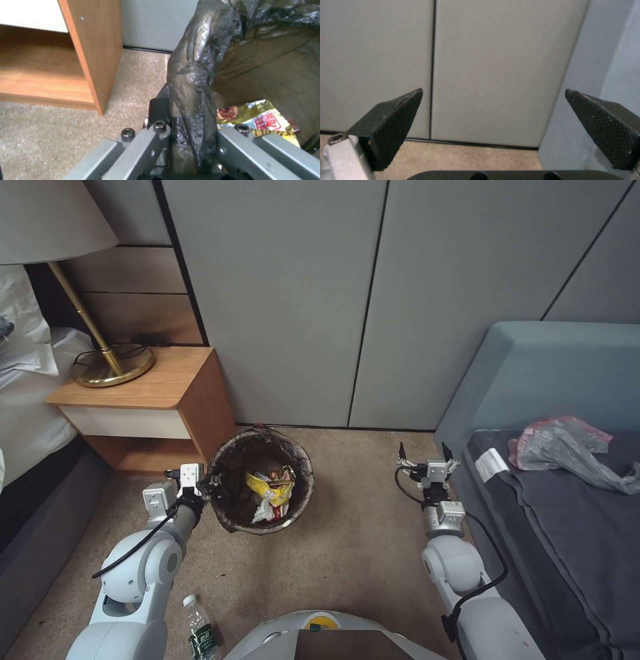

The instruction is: Pick up the trash bin, then pick up the garbage from the floor and place it into the trash bin.

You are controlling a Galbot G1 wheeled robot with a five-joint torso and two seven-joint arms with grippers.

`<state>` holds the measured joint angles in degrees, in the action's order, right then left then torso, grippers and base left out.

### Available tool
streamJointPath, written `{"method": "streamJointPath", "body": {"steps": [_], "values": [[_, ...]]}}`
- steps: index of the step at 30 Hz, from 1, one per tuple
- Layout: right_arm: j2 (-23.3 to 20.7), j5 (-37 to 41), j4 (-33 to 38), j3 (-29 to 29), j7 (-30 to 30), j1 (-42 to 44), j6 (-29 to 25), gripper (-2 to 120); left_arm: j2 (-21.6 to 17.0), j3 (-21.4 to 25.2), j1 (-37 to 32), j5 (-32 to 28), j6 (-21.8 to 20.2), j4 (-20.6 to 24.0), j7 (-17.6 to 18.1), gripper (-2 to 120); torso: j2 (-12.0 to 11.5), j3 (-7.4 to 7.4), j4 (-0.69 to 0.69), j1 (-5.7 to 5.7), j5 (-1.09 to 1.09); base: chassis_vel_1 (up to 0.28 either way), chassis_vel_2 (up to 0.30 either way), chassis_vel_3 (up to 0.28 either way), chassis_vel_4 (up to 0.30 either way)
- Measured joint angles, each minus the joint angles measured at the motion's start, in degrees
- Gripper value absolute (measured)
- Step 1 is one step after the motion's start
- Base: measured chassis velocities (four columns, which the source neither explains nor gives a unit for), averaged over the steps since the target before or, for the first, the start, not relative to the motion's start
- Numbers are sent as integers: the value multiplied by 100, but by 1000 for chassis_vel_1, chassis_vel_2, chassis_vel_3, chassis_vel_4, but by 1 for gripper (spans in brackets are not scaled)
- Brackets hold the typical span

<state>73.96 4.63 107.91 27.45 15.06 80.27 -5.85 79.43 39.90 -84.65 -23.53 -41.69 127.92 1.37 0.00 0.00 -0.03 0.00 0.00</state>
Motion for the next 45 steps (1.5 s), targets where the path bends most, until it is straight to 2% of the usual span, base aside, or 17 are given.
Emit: {"method": "streamJointPath", "body": {"steps": [14,34,45], "values": [[93,-66,-62,-48,-1,-29,-23,100,-48,31,24,-31,2,-94,6,0,0,0,0,0,0,18,21,25,23],[124,-141,27,-58,-6,62,-48,100,-100,101,-59,-257,-37,176,119,0,0,0,-1,0,0,22,20,22,18],[161,-158,-28,-93,-12,12,-66,100,-78,138,-34,-321,-41,181,169,0,0,0,-1,0,0,43,40,39,45]]}}
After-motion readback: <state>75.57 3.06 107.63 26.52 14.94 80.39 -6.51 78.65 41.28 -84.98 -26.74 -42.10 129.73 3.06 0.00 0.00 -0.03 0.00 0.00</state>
